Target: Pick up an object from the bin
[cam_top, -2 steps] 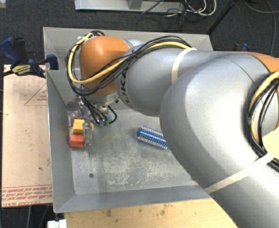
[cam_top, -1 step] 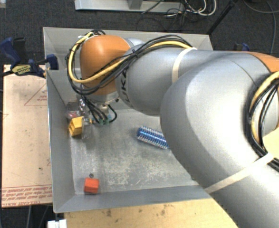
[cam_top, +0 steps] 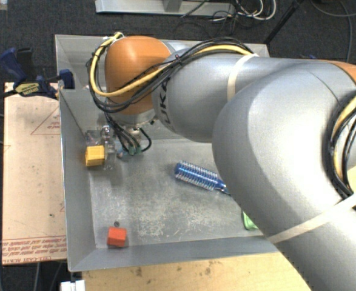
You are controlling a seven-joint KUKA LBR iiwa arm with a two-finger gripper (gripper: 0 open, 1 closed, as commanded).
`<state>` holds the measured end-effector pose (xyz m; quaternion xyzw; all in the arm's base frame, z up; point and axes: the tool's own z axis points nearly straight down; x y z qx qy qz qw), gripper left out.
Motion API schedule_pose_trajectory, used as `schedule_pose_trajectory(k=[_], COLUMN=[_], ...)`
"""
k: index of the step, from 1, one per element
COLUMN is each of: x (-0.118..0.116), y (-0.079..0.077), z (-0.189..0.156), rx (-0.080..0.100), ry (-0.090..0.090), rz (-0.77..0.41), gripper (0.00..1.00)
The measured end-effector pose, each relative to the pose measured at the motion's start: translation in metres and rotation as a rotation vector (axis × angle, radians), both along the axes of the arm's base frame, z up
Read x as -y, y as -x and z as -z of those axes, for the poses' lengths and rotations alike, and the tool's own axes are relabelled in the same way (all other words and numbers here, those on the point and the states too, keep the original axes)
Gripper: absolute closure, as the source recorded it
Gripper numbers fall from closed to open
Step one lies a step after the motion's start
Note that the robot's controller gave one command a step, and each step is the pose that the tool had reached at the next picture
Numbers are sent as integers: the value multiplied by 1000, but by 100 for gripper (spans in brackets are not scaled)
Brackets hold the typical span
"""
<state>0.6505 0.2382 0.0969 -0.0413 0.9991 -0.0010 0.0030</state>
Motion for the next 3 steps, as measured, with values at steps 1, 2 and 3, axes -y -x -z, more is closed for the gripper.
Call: schedule_pose_trajectory(k=[1, 2, 3], x=[-1, -2, -2], y=[-2, -3, -4], z=[-55, -73, -86], rx=[3, 0, -1], ry=[-6, -4, -4], rz=[0, 0, -1], gripper=[100, 100, 100])
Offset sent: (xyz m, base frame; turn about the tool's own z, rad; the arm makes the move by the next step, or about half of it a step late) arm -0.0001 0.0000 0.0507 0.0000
